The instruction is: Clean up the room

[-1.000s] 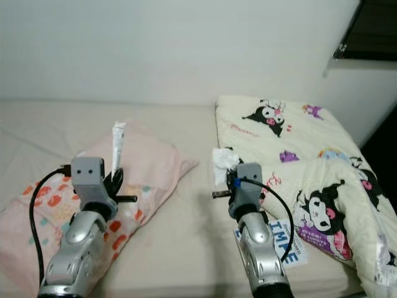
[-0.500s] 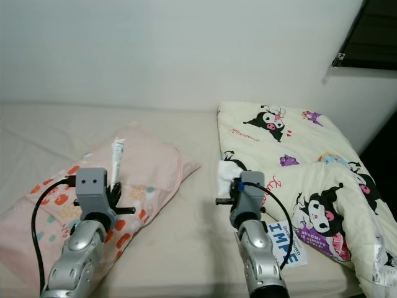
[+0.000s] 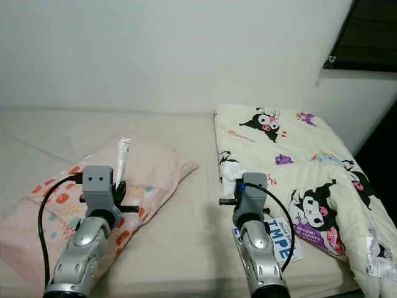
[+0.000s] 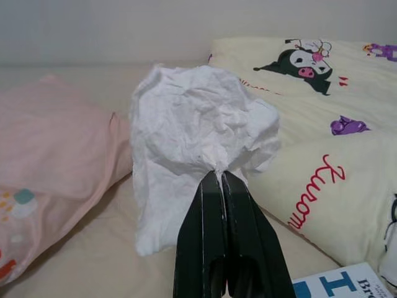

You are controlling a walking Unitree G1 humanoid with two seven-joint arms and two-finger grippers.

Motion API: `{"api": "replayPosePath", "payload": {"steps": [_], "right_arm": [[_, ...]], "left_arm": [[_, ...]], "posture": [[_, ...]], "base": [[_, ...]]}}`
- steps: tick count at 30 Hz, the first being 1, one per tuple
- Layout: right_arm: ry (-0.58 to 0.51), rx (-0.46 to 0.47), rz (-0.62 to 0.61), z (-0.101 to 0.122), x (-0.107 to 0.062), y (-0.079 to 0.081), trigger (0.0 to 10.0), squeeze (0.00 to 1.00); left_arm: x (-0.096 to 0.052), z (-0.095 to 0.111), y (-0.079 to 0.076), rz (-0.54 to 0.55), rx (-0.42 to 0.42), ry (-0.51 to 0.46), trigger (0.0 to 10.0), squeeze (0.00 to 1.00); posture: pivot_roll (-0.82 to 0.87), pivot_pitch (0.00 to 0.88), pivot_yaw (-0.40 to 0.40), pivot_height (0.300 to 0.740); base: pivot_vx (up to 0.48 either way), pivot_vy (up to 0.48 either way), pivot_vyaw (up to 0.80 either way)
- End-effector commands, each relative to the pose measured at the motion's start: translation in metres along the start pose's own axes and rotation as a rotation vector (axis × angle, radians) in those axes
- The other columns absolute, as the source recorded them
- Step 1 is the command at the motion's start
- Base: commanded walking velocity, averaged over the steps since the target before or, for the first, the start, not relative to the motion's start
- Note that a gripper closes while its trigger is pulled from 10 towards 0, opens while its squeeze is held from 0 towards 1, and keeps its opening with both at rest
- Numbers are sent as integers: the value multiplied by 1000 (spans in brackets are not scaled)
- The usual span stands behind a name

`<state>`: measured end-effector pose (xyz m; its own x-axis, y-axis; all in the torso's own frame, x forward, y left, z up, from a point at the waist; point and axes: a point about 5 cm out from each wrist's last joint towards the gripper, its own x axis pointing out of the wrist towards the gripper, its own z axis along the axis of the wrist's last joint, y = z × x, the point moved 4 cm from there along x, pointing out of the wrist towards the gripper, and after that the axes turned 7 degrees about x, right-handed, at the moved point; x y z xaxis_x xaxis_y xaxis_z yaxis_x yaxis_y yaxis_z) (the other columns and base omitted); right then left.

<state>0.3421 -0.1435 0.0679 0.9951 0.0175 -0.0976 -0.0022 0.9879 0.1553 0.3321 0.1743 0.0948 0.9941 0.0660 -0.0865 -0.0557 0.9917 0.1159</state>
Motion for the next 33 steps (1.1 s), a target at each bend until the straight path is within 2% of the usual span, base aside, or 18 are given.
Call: {"api": "replayPosePath", "payload": {"steps": [1, 7, 12, 16, 33], "right_arm": [[-5, -24, -7, 0, 1, -1, 10000, 0], [-11, -40, 37, 1, 3, 6, 10000, 0], [-17, -43, 48, 4, 5, 9, 10000, 0], [-25, -36, 57, 8, 9, 11, 10000, 0], [-16, -9, 98, 8, 12, 22, 10000, 0]], "left_arm": [[0, -2, -3, -16, -3, 4, 10000, 0], [0, -2, -3, -10, 5, 3, 10000, 0], [-1, -1, 0, 13, -22, 13, 10000, 0], [0, -2, 0, 12, 15, 15, 10000, 0], [2, 0, -3, -8, 34, 17, 10000, 0]], "posture": [[61, 0, -67, 740], [65, 0, -74, 740], [67, 0, -77, 740], [68, 0, -84, 740], [69, 0, -76, 740]], "base": [[0, 0, 800], [0, 0, 800], [0, 0, 800], [0, 0, 800], [0, 0, 800]]}}
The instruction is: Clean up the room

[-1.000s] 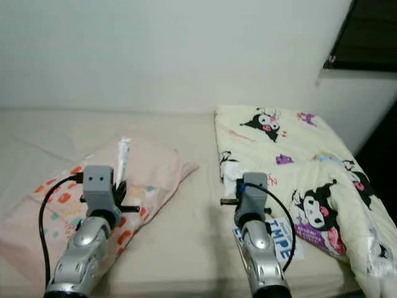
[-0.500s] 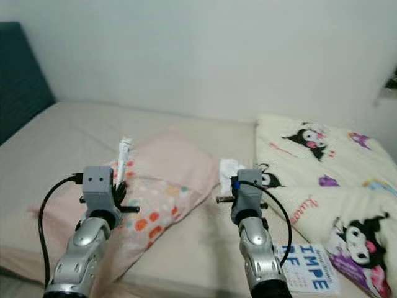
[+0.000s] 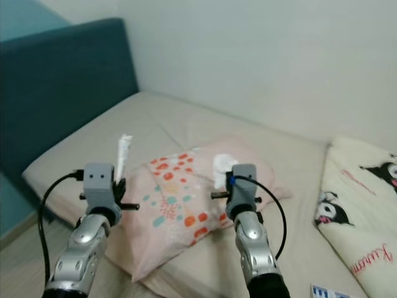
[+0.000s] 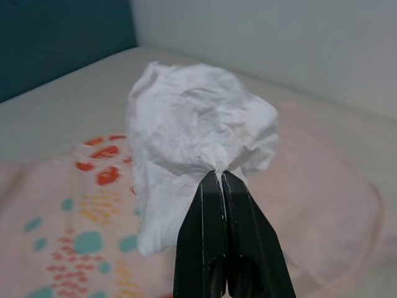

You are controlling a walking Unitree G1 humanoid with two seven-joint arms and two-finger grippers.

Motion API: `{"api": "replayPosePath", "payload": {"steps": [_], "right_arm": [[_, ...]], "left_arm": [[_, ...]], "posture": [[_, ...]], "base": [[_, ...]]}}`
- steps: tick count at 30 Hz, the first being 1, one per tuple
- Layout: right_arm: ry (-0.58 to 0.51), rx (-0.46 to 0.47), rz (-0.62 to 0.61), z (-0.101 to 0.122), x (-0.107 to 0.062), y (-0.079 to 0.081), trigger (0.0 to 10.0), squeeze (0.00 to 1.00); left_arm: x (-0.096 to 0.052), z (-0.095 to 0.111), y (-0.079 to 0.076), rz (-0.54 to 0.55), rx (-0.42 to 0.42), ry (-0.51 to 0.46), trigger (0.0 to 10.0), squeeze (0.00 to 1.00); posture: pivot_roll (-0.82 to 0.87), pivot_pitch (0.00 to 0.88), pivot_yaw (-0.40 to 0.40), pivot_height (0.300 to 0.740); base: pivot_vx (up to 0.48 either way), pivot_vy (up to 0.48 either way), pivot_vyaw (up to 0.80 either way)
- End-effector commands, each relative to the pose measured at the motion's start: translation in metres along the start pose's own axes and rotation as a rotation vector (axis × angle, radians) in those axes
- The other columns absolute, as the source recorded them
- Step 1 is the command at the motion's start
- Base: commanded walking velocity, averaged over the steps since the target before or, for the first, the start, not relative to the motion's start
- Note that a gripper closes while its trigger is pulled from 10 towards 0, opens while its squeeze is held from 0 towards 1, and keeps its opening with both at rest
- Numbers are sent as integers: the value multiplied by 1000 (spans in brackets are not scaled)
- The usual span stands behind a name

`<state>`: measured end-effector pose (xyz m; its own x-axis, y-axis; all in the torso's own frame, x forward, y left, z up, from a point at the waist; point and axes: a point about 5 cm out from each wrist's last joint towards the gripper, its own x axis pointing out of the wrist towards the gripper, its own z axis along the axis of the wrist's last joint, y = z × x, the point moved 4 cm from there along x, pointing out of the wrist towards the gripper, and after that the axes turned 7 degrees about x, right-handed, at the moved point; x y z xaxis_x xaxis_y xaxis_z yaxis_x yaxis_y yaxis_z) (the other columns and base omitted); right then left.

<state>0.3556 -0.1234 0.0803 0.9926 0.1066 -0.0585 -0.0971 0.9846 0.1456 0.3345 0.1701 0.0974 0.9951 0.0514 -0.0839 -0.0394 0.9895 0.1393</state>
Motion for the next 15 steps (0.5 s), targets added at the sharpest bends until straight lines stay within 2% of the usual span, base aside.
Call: {"api": "replayPosePath", "payload": {"steps": [1, 5, 15], "right_arm": [[11, 9, 7, -3, -1, 1, 10000, 0], [34, 15, 25, -7, -1, 3, 10000, 0], [113, -8, 85, -21, 0, 10, 10000, 0]], "left_arm": [[0, -4, 2, 11, 7, 30, 10000, 0], [-1, -6, 5, 19, -1, 41, 10000, 0], [-6, -18, 15, 45, 62, 79, 10000, 0]], "posture": [[69, 0, -76, 740], [73, 0, -80, 740], [81, 0, -85, 740]], "base": [[0, 0, 800], [0, 0, 800], [0, 0, 800]]}}
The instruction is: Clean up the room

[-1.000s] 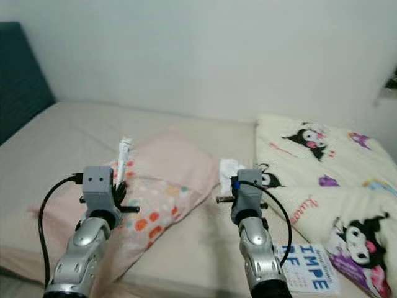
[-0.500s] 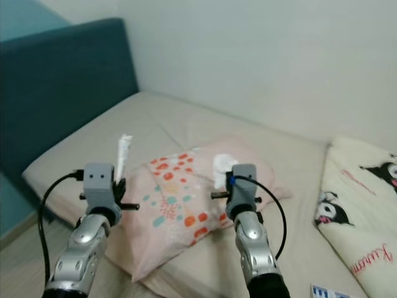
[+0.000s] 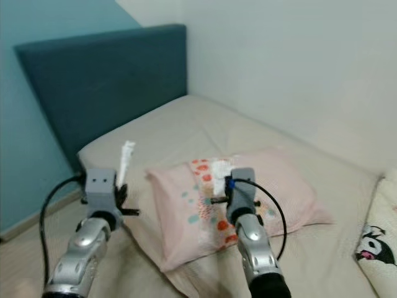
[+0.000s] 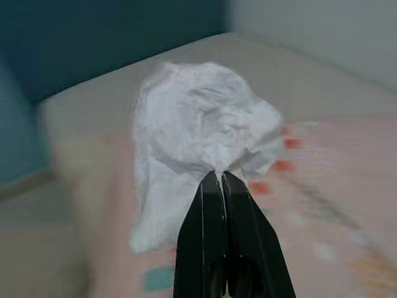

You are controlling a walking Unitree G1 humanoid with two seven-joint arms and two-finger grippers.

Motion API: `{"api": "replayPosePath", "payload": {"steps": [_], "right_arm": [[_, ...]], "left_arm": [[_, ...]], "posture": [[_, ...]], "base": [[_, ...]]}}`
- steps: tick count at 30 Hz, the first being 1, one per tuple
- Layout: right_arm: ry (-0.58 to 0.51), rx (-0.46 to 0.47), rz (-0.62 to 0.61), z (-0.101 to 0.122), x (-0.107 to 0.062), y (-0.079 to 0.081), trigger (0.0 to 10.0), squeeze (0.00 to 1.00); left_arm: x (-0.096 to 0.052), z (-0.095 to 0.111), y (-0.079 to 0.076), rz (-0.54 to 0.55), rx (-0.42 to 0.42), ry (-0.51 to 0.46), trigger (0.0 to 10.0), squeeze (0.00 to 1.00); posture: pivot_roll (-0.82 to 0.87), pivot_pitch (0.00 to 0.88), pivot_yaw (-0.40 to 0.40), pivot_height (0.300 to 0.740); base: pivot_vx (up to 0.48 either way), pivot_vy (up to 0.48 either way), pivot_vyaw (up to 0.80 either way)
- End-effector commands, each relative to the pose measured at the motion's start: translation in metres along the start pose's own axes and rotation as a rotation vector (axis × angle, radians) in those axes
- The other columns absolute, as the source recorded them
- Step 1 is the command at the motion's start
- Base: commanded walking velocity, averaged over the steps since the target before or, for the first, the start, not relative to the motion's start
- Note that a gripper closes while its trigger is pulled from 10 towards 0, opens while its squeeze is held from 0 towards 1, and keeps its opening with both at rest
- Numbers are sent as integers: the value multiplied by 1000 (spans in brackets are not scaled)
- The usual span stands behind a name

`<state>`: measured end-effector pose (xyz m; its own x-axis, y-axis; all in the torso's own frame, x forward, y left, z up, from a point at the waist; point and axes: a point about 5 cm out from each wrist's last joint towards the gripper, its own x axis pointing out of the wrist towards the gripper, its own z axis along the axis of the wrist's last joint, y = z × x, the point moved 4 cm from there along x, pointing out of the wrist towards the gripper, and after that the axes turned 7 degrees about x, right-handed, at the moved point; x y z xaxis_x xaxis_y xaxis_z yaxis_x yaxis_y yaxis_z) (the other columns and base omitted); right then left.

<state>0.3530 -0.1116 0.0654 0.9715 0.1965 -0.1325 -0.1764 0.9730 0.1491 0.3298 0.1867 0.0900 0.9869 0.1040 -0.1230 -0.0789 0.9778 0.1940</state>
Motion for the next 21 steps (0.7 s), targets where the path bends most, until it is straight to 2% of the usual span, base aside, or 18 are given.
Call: {"api": "replayPosePath", "payload": {"steps": [1, 15, 19, 21], "right_arm": [[26, -3, 5, -4, 0, 0, 10000, 0], [99, -25, 52, -15, 1, 2, 10000, 0], [163, -71, 119, -27, -2, 10, 10000, 0], [167, -71, 109, -29, -2, 9, 10000, 0]], "left_arm": [[-2, -8, -1, -1, 11, 31, 10000, 0], [-2, -15, 3, 16, 22, 71, 10000, 0], [-4, -30, 0, -1, 33, 133, 10000, 0], [-5, -33, 1, 0, 43, 143, 10000, 0]], "posture": [[81, 0, -85, 740], [80, 0, -82, 740], [76, 0, -81, 740], [76, 0, -84, 740]], "base": [[0, 0, 800], [0, 0, 800], [0, 0, 800], [0, 0, 800]]}}
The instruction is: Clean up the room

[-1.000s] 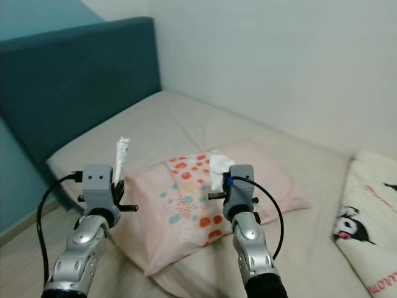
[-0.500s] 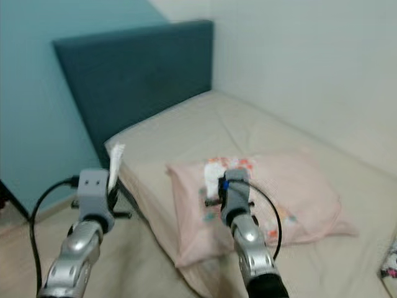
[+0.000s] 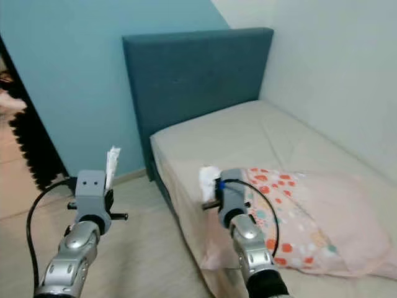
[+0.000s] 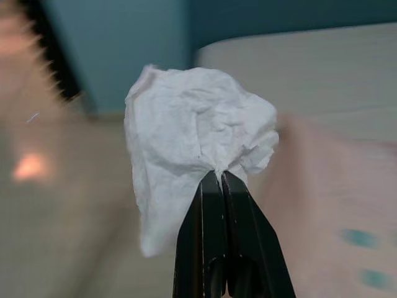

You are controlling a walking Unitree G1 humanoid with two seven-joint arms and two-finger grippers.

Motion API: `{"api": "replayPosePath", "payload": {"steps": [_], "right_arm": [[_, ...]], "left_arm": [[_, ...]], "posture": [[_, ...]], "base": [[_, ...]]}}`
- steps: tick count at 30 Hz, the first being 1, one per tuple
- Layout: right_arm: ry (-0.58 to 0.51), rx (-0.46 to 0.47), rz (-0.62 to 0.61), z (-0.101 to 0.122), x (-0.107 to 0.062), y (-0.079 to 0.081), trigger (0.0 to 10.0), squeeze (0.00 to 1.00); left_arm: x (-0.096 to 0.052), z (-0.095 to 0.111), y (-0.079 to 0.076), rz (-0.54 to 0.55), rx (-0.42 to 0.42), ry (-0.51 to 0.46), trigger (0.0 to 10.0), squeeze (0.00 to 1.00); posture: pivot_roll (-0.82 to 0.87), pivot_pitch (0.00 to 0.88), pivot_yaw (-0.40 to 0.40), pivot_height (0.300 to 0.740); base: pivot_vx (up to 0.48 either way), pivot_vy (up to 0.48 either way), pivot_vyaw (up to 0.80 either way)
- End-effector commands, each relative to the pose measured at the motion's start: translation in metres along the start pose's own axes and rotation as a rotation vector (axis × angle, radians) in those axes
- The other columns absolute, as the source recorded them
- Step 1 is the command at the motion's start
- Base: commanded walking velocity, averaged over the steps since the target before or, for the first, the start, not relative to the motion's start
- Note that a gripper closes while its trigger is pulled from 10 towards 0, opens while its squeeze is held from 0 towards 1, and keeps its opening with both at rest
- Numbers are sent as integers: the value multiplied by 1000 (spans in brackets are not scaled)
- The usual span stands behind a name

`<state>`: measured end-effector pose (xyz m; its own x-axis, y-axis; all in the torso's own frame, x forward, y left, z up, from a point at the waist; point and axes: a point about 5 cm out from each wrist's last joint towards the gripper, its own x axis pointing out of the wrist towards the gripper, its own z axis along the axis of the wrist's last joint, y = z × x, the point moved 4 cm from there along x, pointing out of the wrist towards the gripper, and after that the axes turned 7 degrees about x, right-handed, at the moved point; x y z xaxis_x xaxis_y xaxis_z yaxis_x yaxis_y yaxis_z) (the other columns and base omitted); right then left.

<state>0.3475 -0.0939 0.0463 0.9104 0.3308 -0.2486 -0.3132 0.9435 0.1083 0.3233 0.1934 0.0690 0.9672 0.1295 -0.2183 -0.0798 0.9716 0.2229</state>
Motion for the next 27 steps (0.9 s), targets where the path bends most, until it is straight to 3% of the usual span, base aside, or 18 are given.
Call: {"api": "replayPosePath", "payload": {"steps": [1, 9, 27], "right_arm": [[32, 5, -30, -8, -3, -7, 10000, 0], [90, 6, -48, -26, -6, -14, 10000, 0], [108, -5, -1, -33, -6, -4, 10000, 0]], "left_arm": [[-1, -12, -2, -5, 22, 45, 10000, 0], [-6, -29, 6, 14, 39, 114, 10000, 0], [-9, -29, 0, -24, 29, 105, 10000, 0]], "posture": [[76, 0, -84, 740], [84, 0, -87, 740], [83, 0, -80, 740]], "base": [[0, 0, 800], [0, 0, 800], [0, 0, 800]]}}
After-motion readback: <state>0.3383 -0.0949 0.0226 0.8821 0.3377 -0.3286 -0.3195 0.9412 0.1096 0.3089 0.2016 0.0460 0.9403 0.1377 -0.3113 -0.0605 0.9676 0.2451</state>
